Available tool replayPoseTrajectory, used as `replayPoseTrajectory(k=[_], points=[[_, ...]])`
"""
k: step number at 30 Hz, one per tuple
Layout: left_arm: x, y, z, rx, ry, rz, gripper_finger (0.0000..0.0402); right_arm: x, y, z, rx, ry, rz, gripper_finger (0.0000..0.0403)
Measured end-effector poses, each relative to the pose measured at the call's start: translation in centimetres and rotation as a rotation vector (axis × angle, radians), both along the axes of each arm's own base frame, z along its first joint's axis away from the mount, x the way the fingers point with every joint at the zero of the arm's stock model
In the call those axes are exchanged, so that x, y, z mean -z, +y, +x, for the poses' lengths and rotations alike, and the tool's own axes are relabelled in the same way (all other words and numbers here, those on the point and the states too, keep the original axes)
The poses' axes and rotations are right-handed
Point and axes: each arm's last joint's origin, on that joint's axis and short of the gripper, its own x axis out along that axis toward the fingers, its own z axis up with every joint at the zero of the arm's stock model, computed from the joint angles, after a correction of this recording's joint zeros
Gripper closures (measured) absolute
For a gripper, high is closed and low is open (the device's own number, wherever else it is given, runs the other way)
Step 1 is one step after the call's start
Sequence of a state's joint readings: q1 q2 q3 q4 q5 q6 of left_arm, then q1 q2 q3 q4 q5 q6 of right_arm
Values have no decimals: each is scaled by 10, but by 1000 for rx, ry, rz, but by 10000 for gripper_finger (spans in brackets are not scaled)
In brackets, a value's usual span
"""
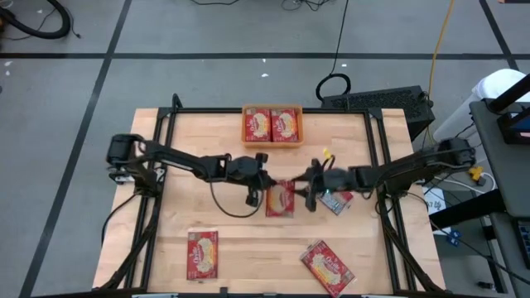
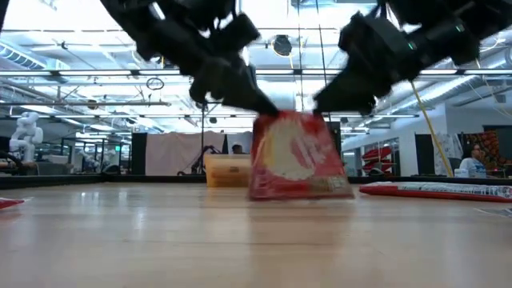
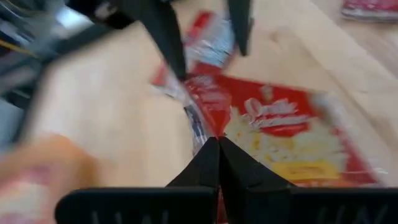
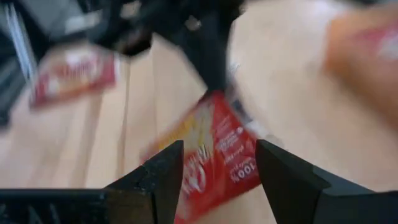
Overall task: Sort popcorn bags into baskets
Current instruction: Put the popcorn pack into the orange bin
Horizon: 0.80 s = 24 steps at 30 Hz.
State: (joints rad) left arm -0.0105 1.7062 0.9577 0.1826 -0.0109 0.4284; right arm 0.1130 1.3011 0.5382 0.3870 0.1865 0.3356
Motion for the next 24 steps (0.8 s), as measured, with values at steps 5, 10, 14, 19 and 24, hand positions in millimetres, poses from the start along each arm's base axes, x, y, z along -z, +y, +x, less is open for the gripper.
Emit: replayPoseTrajectory(k=[5,10,14,19,24], points=[[-32,2,-10,27,-88,163,400,-54,-26,-1,63,-64,78,204],[-43,3,-13,51,-128,228,400,-96,-35,13,60,85,-45,178],[-41,5,-13,39,-113,229,400,-104,-35,33,19,206,-89,161],[-40,6,-13,22,-101,220,401,-89,-34,58,-65,334,-68,160],[-38,6,-14,24,-83,229,401,-69,-36,72,-80,398,-87,177]])
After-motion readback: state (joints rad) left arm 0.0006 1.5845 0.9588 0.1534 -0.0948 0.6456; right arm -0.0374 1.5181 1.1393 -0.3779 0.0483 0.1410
